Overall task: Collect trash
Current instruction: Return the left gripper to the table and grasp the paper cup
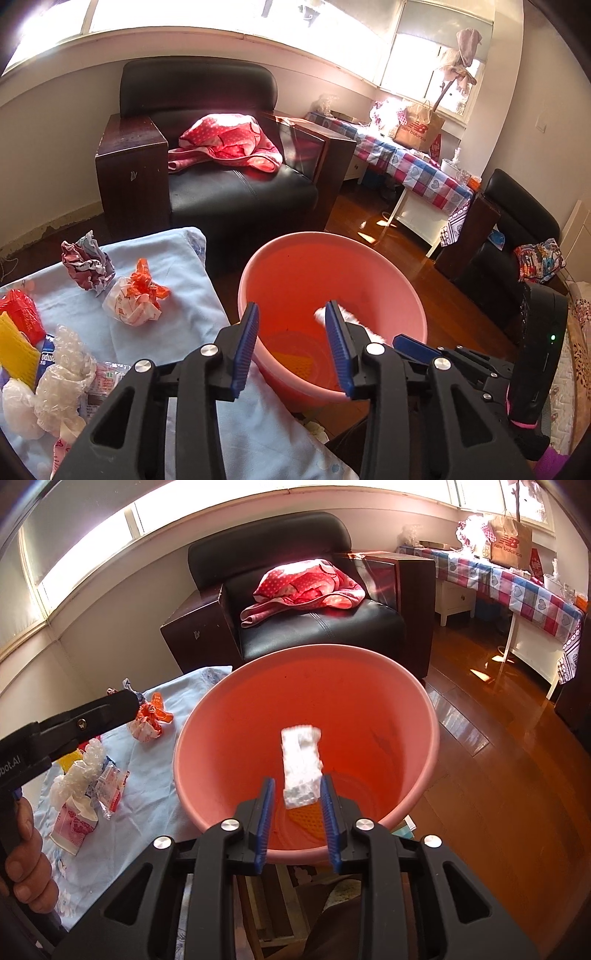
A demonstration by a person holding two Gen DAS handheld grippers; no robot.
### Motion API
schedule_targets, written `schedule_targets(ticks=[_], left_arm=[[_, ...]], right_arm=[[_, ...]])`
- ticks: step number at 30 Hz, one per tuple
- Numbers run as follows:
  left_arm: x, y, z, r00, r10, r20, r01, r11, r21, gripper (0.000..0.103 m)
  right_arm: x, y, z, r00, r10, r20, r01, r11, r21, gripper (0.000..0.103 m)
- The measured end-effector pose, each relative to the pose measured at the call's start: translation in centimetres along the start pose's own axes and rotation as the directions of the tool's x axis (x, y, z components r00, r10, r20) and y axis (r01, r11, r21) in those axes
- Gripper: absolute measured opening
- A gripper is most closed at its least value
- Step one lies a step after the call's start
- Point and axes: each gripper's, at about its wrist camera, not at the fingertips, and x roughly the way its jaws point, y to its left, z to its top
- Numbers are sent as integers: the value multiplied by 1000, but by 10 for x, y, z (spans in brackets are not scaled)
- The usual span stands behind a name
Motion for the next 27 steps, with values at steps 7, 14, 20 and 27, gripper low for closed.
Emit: schedule_targets(ticks=[7, 14, 20, 27], left_arm=[[-36, 15, -5, 999, 5, 53, -4, 1000, -20, 38], [-79, 40, -20, 993, 63, 105, -59, 998, -39, 43], [-118, 76, -39, 978, 158, 134, -147, 985, -88, 50], [-161, 130, -69, 953, 271, 134, -245, 952, -182, 51]], right_arm=[[-7, 1, 1, 999, -20, 33, 20, 1000, 3, 41], [-17, 9, 2, 999, -16, 45, 17, 1000, -8, 41], [-24, 33, 3, 998, 9, 56, -6, 998, -55, 41], [-25, 65, -4, 997, 70, 37, -65, 993, -100, 41]])
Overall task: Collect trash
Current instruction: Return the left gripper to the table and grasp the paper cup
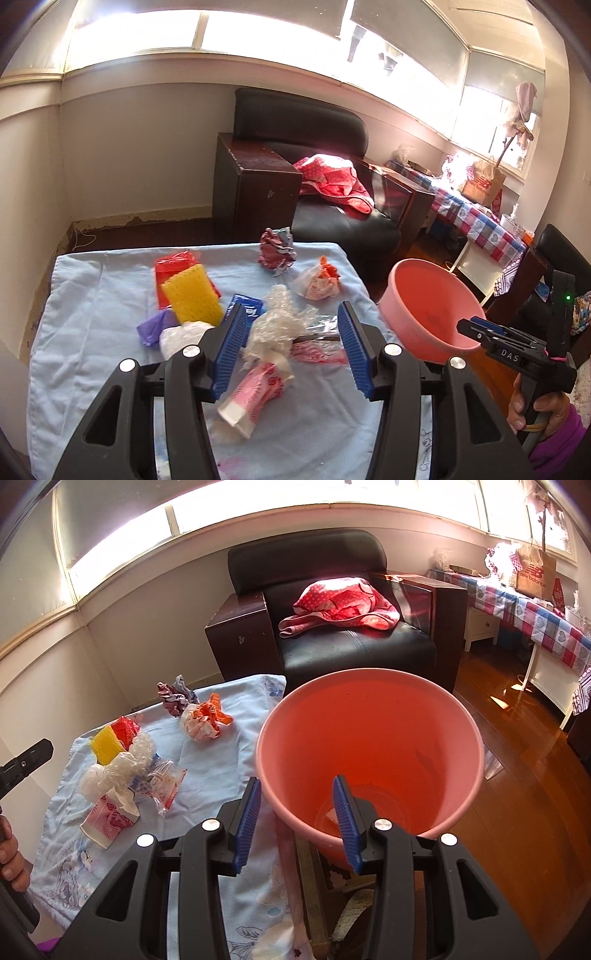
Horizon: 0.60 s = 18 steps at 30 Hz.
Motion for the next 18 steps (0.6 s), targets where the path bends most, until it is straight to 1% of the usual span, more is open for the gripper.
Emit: schedule_targets(ticks=[4, 6, 8, 13, 18], left_arm=[[-10, 32, -16, 999, 47, -23, -47, 999, -22, 51], [-12, 42, -25, 997, 51, -51, -53, 998, -32, 51], [-11, 47, -34, 996, 40, -75, -43, 998, -37, 51], [3, 40, -54, 991, -1, -133, 2, 1000, 5, 51], [22, 26, -61, 984, -11, -177, 22, 998, 63, 51]], right_arm=[[2, 22, -5, 999, 30, -14, -31, 999, -39, 41], [4, 32, -7, 999, 40, -27, -42, 998, -55, 41], [7, 41, -9, 998, 53, -45, -56, 996, -66, 41], [16, 57, -14, 992, 87, -92, -93, 993, -73, 41], [18, 74, -16, 986, 118, -113, -130, 987, -99, 41]])
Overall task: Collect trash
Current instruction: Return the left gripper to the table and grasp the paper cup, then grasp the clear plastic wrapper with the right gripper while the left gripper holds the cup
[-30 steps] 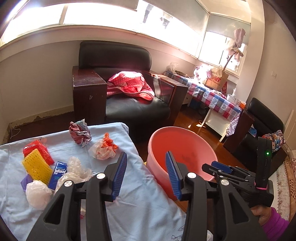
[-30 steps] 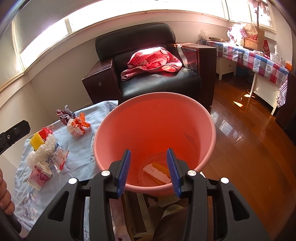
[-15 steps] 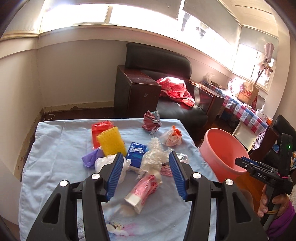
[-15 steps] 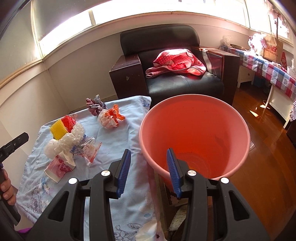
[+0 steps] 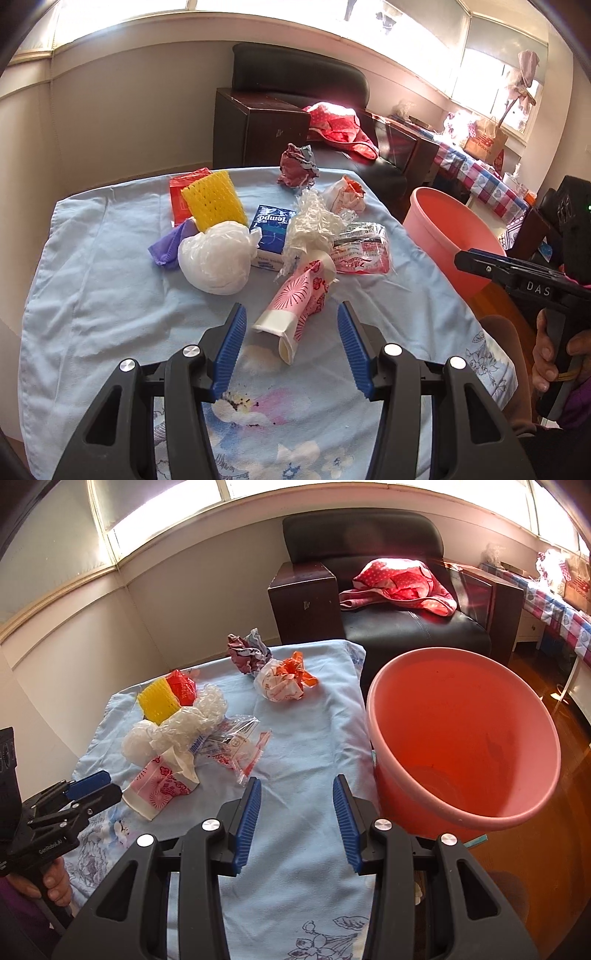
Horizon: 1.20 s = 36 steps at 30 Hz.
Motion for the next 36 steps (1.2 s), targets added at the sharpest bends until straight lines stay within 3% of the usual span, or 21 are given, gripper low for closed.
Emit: schedule_targets(ticks=[5, 7, 9, 17, 24, 30, 32, 36], left_arm=[[14, -4, -4, 999, 16, -32, -15, 999, 38, 43], [18, -2, -6, 999, 20, -44, -19, 999, 37, 27], [21, 2, -7, 999, 29, -42, -28, 999, 33, 21], [7, 14, -14, 999, -5, -35, 5, 1000, 6, 19], [-4, 22, -19, 999, -18, -34, 17, 1000, -24, 19], [-8, 20, -19, 999, -18, -29, 17, 999, -27, 19], [-8, 20, -19, 999, -18, -29, 17, 1000, -24, 19], [-10, 18, -19, 999, -18, -30, 17, 1000, -20, 19]], right_arm=[[2, 16, 5, 999, 36, -9, -36, 999, -32, 41], [5, 24, 9, 998, 61, -16, -62, 997, -45, 41], [10, 31, 13, 996, 88, -24, -89, 994, -55, 41], [43, 42, 21, 994, 91, -67, -96, 991, -88, 41], [73, 32, 24, 982, 131, -137, -135, 991, -22, 41], [81, 36, 24, 979, 165, -123, -169, 986, -18, 41], [83, 37, 23, 980, 153, -131, -158, 987, -25, 20], [84, 34, 18, 979, 145, -146, -150, 988, -27, 5]])
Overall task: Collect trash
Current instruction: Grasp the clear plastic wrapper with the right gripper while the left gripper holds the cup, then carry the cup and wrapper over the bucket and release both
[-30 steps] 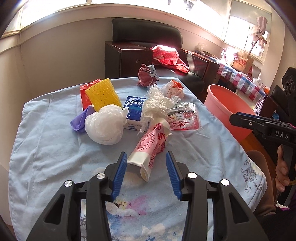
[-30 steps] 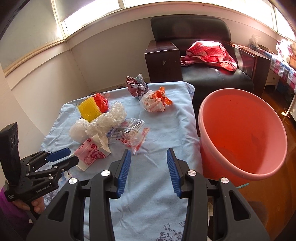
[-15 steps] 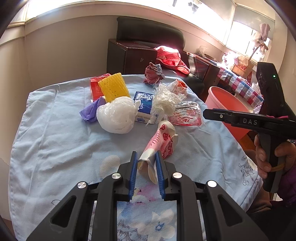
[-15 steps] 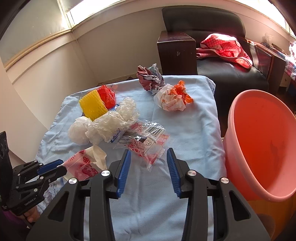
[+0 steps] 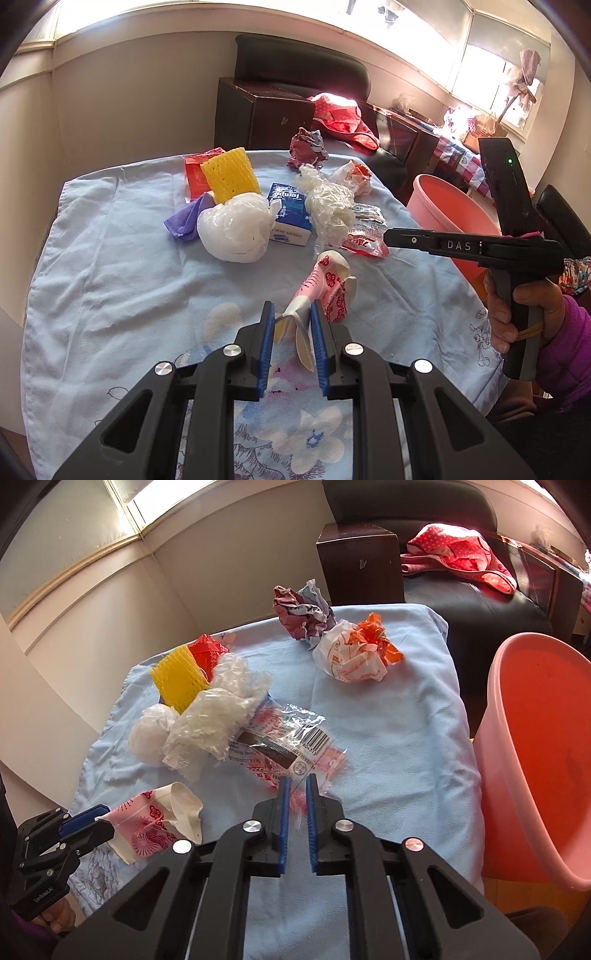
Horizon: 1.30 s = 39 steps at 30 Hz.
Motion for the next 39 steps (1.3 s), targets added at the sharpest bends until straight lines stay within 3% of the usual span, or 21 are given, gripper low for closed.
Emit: schedule_targets(ticks=[9, 24, 39], left_arm=[[-11, -11, 6, 999, -11, 33, 10, 1000, 22, 18], [-27, -39, 40, 989, -41, 143, 32, 997, 65, 18], [-1, -114, 91, 973, -130, 190, 94, 978, 188, 18]], right_arm=[[-32, -2, -8, 995, -12, 94, 12, 1000, -3, 2], [-96, -27, -13, 969, -69, 238, 59, 997, 48, 2], [-135, -97, -29, 931, -197, 308, 134, 968, 213, 2]])
